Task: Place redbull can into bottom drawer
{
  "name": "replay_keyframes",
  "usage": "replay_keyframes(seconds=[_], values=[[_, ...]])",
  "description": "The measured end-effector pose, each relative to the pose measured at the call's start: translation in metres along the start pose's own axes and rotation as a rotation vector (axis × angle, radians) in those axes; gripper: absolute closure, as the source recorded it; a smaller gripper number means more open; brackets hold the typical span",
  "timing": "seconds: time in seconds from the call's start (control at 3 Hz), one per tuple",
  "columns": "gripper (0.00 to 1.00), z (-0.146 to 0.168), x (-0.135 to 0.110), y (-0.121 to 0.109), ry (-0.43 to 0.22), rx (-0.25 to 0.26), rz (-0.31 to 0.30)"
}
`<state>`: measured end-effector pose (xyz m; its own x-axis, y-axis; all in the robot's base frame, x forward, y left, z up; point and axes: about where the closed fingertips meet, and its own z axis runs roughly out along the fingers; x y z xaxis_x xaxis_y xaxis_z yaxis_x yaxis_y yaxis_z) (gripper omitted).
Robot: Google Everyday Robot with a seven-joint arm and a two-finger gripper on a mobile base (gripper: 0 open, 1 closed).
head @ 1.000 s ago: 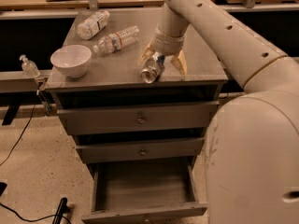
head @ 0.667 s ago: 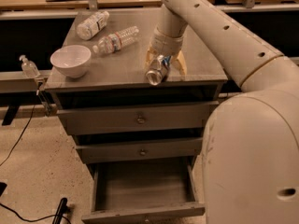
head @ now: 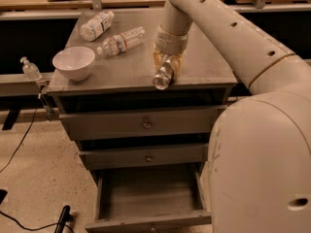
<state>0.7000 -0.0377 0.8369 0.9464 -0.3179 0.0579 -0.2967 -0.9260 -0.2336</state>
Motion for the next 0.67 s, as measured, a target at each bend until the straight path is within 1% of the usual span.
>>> replay_keyframes(seconds=[0.33,0.67], values=[[1.00,-0.024,-0.002,0.003,0.015,0.040,-0.011],[1.00,-0.070,-0.019,0.012,0.056,0.153,-0.030]])
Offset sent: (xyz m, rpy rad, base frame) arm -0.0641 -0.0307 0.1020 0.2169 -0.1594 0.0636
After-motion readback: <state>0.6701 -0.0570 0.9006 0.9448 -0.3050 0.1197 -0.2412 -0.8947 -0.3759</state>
